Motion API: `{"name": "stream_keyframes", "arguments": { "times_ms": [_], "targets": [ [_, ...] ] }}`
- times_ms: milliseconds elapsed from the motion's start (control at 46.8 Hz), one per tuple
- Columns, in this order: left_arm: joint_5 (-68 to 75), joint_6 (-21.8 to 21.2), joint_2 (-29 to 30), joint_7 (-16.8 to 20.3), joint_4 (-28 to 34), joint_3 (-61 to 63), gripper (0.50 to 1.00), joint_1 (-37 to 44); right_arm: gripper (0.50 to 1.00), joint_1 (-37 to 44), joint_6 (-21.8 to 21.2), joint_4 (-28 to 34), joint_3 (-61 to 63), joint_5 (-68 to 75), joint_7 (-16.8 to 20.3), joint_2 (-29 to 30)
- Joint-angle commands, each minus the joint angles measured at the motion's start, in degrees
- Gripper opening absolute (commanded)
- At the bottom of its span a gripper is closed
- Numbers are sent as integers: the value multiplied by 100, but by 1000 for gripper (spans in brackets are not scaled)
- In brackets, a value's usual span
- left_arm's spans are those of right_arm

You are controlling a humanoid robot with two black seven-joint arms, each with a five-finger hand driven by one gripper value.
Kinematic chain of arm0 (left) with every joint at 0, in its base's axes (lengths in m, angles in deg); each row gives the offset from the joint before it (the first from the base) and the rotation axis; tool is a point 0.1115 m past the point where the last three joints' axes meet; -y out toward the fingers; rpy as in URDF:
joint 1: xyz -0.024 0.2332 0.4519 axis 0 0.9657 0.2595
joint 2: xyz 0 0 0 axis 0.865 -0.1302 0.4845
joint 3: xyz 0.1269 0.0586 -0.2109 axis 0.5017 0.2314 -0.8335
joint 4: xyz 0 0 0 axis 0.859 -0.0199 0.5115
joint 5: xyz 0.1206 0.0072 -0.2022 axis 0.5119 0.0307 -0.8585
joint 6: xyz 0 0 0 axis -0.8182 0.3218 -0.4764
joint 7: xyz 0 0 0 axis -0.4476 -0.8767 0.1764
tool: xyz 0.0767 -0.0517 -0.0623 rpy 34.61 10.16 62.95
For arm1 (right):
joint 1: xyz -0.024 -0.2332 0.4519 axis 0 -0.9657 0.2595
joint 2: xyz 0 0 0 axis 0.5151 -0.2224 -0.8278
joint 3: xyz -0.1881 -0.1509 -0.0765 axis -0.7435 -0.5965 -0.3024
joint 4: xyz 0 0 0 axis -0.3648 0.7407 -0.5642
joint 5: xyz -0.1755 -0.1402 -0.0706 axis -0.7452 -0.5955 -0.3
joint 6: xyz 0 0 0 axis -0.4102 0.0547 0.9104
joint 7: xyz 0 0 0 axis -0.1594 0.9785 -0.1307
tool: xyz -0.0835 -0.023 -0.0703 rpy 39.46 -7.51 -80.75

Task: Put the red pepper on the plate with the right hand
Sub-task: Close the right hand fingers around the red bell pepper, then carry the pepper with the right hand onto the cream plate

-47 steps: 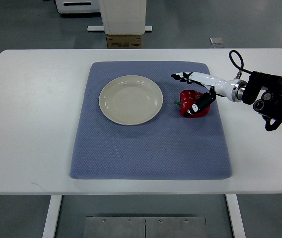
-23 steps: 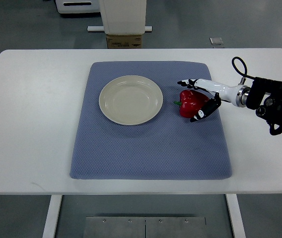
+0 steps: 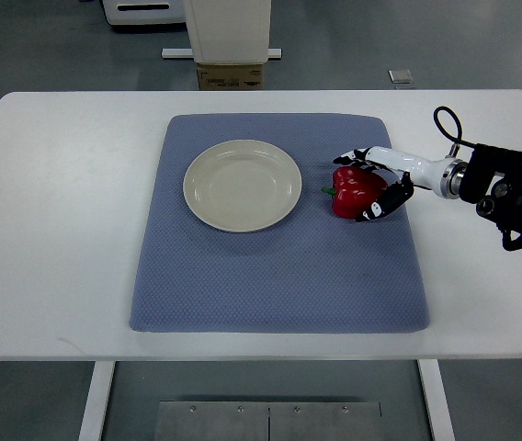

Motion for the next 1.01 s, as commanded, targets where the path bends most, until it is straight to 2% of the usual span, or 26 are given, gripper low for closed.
{"name": "stream_keyframes", "arguments": {
  "times_ms": [0, 86, 299, 406, 471, 684, 984],
  "targets": [
    [0, -1, 0, 4, 0, 0, 1000, 0, 880, -1, -2, -4, -1, 0, 0, -2],
    [0, -1, 0, -4, 0, 0, 1000, 0, 860, -9, 6, -22, -1, 0, 0, 6],
    [0, -1, 0, -4, 0, 0, 1000, 0, 740, -9, 6, -40, -1, 0, -9, 15],
    [0, -1, 0, -4, 0, 0, 1000, 0, 609, -1, 6, -40, -1, 0, -18, 6],
    [0, -1, 0, 4, 0, 0, 1000, 0, 500, -1, -3, -40, -1, 0, -18, -2],
    [0, -1, 0, 4, 0, 0, 1000, 0, 500, 131, -3, -40, -1, 0, 43, -11],
    [0, -1, 0, -4, 0, 0, 1000, 0, 500, 553, 6, -31, 43, 26, 316, 50]
  ]
}}
